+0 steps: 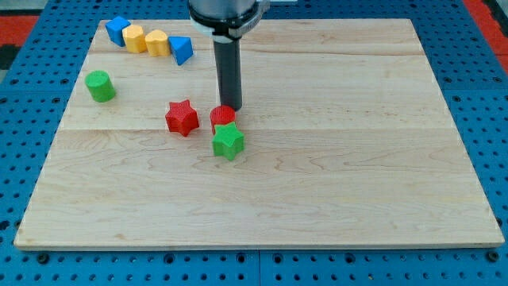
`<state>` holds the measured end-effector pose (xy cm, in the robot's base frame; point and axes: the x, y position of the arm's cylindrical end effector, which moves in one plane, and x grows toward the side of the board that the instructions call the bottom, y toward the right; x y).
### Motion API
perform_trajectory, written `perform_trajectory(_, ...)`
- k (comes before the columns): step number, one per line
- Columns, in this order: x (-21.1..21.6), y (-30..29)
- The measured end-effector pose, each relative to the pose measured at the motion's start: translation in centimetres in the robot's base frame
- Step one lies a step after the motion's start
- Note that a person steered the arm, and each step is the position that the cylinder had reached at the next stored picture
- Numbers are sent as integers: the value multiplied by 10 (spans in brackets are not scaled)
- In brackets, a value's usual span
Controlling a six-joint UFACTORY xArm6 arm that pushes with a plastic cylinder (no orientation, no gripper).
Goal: Push red circle into the red star
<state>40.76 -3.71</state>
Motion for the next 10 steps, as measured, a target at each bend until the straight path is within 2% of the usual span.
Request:
perform_trajectory(1, 3, 20)
perform_trajectory(2, 26, 44)
perform_trajectory(3, 37, 33)
perform_trajectory(5, 28, -16)
perform_trajectory(6, 23, -20)
perform_trajectory(8, -22, -22)
perform_trajectory(9, -42, -5)
perform_trajectory(10, -70, -44)
